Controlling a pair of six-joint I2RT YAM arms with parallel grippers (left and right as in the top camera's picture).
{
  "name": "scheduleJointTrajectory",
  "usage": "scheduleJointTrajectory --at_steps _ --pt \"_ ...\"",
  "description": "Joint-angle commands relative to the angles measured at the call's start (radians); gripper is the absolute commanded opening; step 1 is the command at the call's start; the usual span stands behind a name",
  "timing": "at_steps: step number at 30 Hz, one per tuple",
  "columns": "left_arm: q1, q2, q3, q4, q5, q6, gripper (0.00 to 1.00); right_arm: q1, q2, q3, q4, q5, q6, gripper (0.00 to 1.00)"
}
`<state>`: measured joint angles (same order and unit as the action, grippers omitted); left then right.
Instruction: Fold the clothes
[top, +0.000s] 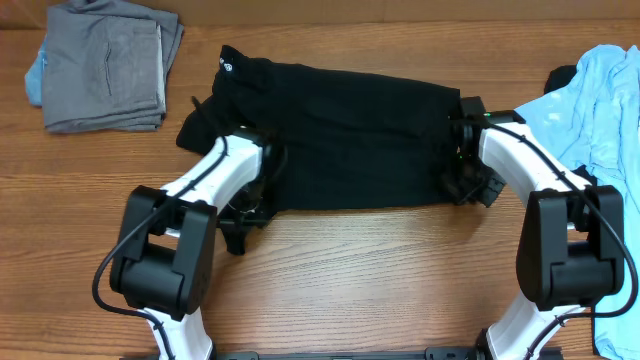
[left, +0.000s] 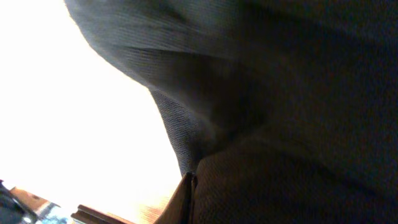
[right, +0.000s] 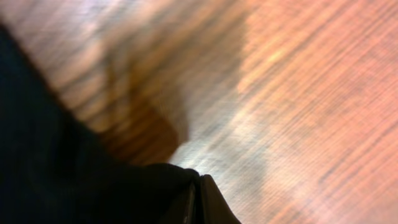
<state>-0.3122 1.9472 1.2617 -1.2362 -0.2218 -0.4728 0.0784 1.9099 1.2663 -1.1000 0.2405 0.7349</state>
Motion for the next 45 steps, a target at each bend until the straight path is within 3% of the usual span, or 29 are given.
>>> scheduleJointTrajectory --at_steps 1,11,22,23,24,26,28,30,31,32,33,34,38,41,45 --pt "0.057 0.014 -0.003 -0.022 -0.059 -0.034 0.04 -0.022 -0.034 -0.001 -0.029 0.035 0.066 0.04" --pt "0.099 -0.011 -0.003 -0.080 -0.059 -0.122 0.04 0.016 -0.049 -0.002 -0.229 0.074 0.299 0.04" --pt "0.089 -0.252 -0.003 -0.150 -0.040 -0.201 0.04 0.047 -0.164 -0.003 -0.319 0.077 0.291 0.05" --pt "0.089 -0.271 -0.003 -0.147 -0.034 -0.201 0.05 0.047 -0.172 -0.003 -0.315 0.077 0.266 0.13" --pt "0.089 -0.288 -0.003 -0.143 -0.025 -0.200 0.07 0.047 -0.175 -0.003 -0.315 0.077 0.251 0.31" --pt "0.087 -0.305 -0.003 -0.137 -0.001 -0.200 0.10 0.047 -0.175 -0.003 -0.315 0.077 0.214 0.80" --pt "0.087 -0.306 -0.003 -0.135 0.030 -0.183 0.14 0.047 -0.175 -0.003 -0.315 0.077 0.187 0.91" --pt "0.087 -0.303 -0.003 -0.136 0.050 -0.171 0.21 0.047 -0.175 -0.003 -0.313 0.072 0.185 0.95" --pt "0.087 -0.301 -0.003 -0.136 0.064 -0.155 0.29 0.047 -0.175 -0.003 -0.307 0.072 0.185 0.99" --pt "0.087 -0.300 -0.003 -0.136 0.079 -0.138 0.43 0.047 -0.175 -0.003 -0.297 0.072 0.185 1.00" --pt "0.087 -0.300 -0.004 -0.135 0.093 -0.121 0.75 0.047 -0.175 -0.003 -0.288 0.072 0.184 1.00" --pt "0.087 -0.300 -0.004 -0.134 0.101 -0.111 0.89 0.047 -0.175 -0.003 -0.278 0.071 0.180 1.00" --pt "0.087 -0.300 -0.004 -0.126 0.111 -0.094 0.89 0.046 -0.175 -0.003 -0.182 -0.031 0.068 1.00" --pt "0.087 -0.300 -0.004 -0.082 0.111 -0.069 0.98 0.046 -0.175 -0.003 -0.056 -0.178 -0.094 1.00" --pt "0.087 -0.300 -0.004 0.000 0.119 -0.047 1.00 0.046 -0.174 -0.003 0.076 -0.286 -0.191 0.98"
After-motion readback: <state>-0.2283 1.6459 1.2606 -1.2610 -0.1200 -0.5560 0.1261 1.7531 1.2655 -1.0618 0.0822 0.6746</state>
